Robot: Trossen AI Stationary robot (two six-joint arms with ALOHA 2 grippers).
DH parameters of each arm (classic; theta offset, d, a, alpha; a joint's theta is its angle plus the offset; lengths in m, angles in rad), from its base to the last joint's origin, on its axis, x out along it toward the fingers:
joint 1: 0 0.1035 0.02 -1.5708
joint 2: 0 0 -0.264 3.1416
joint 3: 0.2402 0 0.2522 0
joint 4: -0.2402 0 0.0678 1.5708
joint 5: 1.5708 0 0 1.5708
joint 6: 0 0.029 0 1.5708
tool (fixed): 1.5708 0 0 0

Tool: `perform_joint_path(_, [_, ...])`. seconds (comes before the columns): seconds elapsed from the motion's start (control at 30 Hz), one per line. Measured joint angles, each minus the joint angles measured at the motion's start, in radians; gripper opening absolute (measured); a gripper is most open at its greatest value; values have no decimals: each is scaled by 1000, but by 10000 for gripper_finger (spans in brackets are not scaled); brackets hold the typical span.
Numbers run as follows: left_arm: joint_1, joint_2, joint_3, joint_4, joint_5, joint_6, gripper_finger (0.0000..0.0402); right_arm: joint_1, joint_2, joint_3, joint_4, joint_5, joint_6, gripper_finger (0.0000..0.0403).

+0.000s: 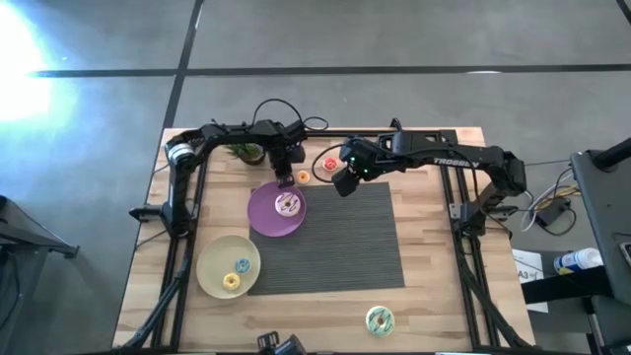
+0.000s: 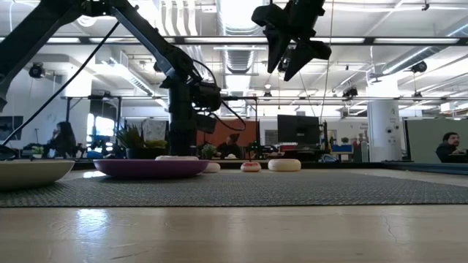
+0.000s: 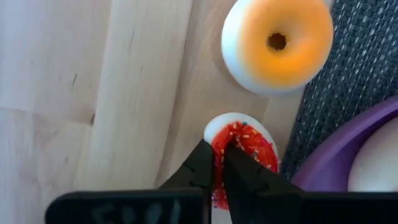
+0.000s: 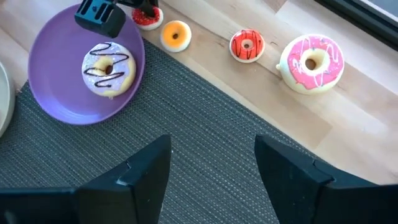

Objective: Pick & Place donuts
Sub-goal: Put the left small red donut on the gray plate

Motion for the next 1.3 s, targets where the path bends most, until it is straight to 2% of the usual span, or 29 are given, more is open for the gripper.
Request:
perform_joint_path(0.13, [2,-57,10,-20,-22,-4,1,0,0,0,1,1,-17,224])
perform_joint_path(0.3, [2,-192,10,-94,-8,-56,1,-1,0,0,3,5,-29,224])
perform_joint_path(0.43, [-18,-319,-11,-222,87,-145,0,-1,1,0,20,6,-48,224])
perform_joint_path(0.53, [-74,-427,-95,-265,134,-226,0,-1,1,0,46,6,-57,224])
perform_joint_path(0.7, [-241,-622,-330,-261,158,-438,0,-1,1,-1,81,3,-88,224])
perform_joint_path(0.93, [-591,-832,-597,-192,138,-821,0,0,1,-2,105,-1,-135,224])
perform_joint_path(1.13, [-859,-867,-753,10,104,-1085,0,0,1,-2,111,-3,-157,224])
perform_joint_path(1.3, [-922,-823,-807,79,-2,-1189,0,-1,1,-3,125,-3,-164,224])
